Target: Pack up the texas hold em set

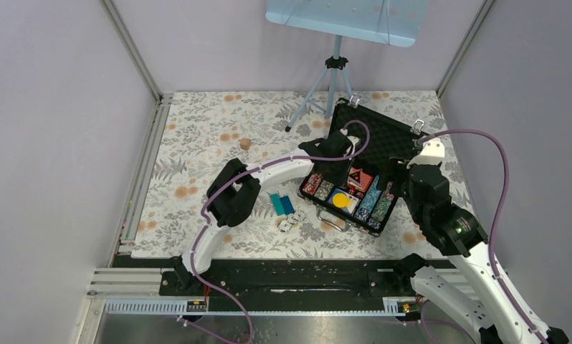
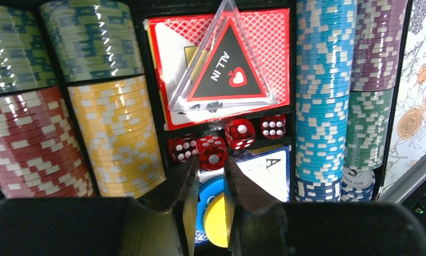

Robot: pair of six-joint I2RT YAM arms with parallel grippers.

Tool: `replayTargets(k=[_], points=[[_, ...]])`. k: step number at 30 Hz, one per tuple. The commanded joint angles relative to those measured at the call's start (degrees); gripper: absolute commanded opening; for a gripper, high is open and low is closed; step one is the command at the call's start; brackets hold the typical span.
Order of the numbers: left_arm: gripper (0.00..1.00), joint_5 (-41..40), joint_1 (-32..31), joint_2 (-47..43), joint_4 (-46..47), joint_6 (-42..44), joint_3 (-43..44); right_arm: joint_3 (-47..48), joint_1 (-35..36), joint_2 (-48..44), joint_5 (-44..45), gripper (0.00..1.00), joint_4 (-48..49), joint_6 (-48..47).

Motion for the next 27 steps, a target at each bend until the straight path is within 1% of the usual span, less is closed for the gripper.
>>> replayTargets(k=[1,18,27], points=[[0.19,1.0,-0.9,1.1,0.3,-0.4,4.4,0.4,-0.3,-0.2,-0.1,0.82,2.0,-0.7],[0.19,-0.5,-1.5,4.3,-2.8,-1.0,6.8,0.0,-0.3,-1.0,-0.2,0.82,1.9,-0.6],[0.19,1.6,-2.6,4.5,-0.7,-2.5,6.7,0.0,-0.3,-1.1,-0.3,0.82,1.9,-0.7]])
